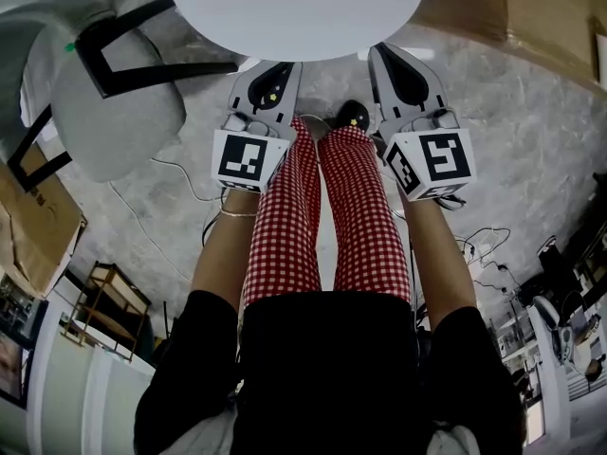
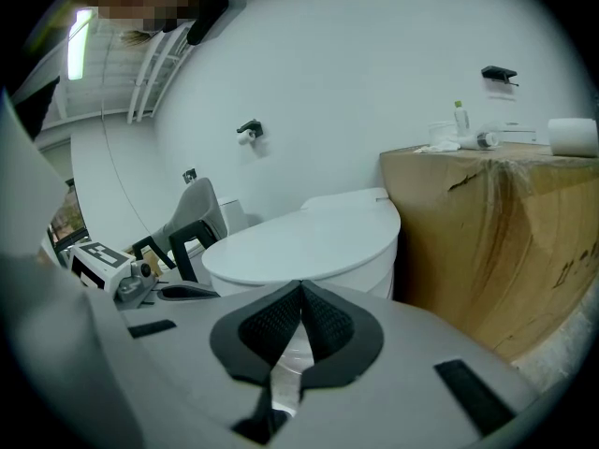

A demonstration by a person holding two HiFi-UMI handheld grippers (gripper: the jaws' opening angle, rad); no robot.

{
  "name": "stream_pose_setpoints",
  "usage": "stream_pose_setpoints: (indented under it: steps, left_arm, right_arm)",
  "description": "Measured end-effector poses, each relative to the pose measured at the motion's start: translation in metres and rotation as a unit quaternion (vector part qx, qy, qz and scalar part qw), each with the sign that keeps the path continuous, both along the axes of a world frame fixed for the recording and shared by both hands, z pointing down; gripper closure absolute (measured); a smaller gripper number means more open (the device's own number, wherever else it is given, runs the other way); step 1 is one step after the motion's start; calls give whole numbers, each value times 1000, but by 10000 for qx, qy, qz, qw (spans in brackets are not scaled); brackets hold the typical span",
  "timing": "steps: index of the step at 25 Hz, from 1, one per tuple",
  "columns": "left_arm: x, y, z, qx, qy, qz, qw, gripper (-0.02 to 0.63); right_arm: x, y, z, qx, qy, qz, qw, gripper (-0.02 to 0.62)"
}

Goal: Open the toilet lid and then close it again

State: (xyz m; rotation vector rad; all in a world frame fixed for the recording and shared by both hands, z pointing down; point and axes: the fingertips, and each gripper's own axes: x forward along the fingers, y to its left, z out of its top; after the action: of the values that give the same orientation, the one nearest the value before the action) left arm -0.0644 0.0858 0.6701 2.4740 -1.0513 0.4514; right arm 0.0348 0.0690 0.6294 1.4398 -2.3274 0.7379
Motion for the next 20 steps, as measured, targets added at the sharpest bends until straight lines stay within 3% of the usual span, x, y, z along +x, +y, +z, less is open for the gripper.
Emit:
stream_pose_setpoints:
  steps: [20]
  left_arm:
    - [-1, 6, 38, -210, -35, -7, 9998, 603]
  right_arm:
    - [1, 6, 36, -231, 108, -97, 9996, 577]
